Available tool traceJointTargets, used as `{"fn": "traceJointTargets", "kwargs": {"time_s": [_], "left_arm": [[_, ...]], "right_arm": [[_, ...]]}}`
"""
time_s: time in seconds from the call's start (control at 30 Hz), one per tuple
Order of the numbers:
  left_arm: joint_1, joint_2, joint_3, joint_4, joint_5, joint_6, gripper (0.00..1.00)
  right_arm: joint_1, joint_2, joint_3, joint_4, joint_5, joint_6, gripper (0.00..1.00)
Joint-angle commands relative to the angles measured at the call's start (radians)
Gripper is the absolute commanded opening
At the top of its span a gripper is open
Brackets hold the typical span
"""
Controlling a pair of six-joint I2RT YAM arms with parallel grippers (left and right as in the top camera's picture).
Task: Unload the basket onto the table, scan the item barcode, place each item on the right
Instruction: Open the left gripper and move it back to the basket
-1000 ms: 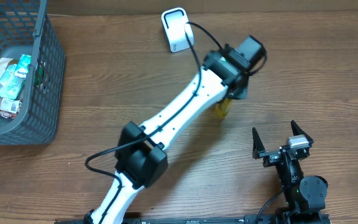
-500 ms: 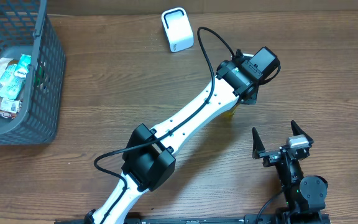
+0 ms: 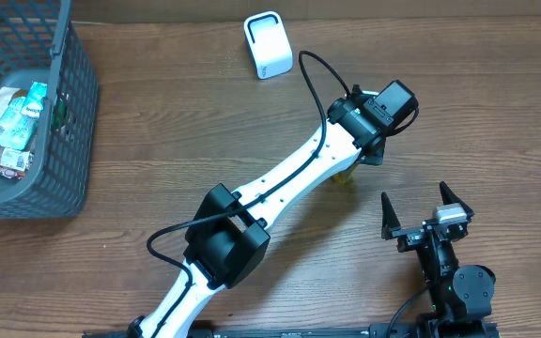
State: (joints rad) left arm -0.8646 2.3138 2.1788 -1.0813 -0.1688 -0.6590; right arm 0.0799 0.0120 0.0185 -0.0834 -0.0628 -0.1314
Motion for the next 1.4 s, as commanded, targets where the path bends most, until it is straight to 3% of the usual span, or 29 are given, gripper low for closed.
{"fn": "traceJointTargets", "kwargs": {"time_s": [0.0,0.33,0.7,0.93,1.17,1.2,1.23,1.37], "left_arm": [[-0.006,0.003,0.000,-0.001,0.010,-0.014,0.76],[0.018,-0.045,0.114,0.002,0.008,0.123,0.89],[0.183,-0.238,0.284,-0.129,-0.037,0.250,0.84],[0.444,-0.420,0.286,-0.267,-0.200,0.277,0.84],[0.846,-0.554,0.286,-0.318,-0.203,0.287,0.85],[0.899,-0.558,0.286,-0.320,-0.200,0.298,0.96],[0.958,-0.559,0.286,-0.320,-0.195,0.317,0.99],[1.146,-0.540,0.285,-0.318,-0.130,0.399,1.00]], "right_arm": [[-0.003,-0.009,-0.011,0.003,0.008,-0.001,1.00],[-0.003,-0.009,-0.011,0.003,0.008,-0.001,1.00],[-0.003,-0.009,-0.011,0.003,0.008,-0.001,1.00],[-0.003,-0.009,-0.011,0.003,0.008,-0.001,1.00],[-0.003,-0.009,-0.011,0.003,0.008,-0.001,1.00],[-0.003,-0.009,-0.011,0.003,0.008,-0.001,1.00],[-0.003,-0.009,-0.011,0.003,0.008,-0.001,1.00],[-0.003,-0.009,-0.011,0.003,0.008,-0.001,1.00]]}}
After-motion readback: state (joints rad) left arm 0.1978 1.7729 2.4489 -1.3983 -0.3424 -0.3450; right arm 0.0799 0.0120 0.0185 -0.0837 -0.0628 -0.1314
